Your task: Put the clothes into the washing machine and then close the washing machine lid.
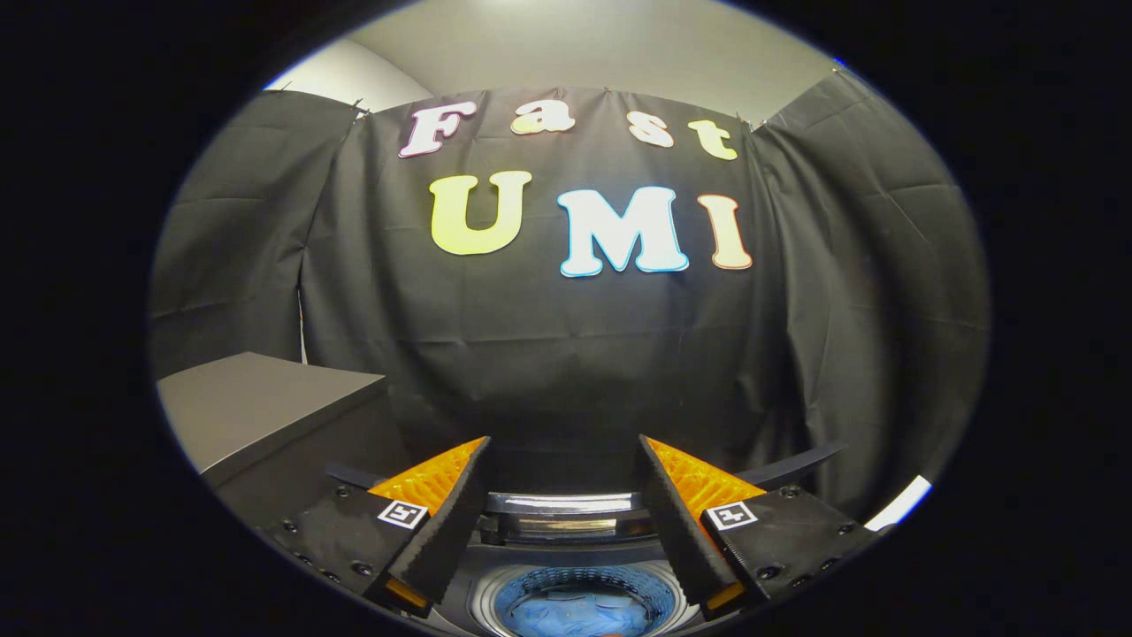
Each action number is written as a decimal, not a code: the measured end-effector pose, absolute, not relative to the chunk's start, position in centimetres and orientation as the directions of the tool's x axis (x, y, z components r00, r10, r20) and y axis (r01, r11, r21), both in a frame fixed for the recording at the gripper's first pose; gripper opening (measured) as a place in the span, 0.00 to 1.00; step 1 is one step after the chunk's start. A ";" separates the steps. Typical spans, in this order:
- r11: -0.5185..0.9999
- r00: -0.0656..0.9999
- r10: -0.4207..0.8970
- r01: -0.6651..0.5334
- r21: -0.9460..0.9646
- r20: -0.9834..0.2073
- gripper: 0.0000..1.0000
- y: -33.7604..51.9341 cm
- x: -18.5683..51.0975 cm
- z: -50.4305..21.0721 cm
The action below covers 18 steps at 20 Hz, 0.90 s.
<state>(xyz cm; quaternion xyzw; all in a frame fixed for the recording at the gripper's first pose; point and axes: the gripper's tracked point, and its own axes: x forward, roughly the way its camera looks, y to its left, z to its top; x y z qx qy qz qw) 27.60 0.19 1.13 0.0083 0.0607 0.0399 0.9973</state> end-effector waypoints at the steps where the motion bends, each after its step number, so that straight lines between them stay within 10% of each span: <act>1: 0.997 0.990 0.080 -0.078 0.022 -0.119 0.98 0.2 27.4 1.0; 18: 0.995 0.982 0.103 -0.100 0.029 -0.158 0.98 0.1 23.5 -3.2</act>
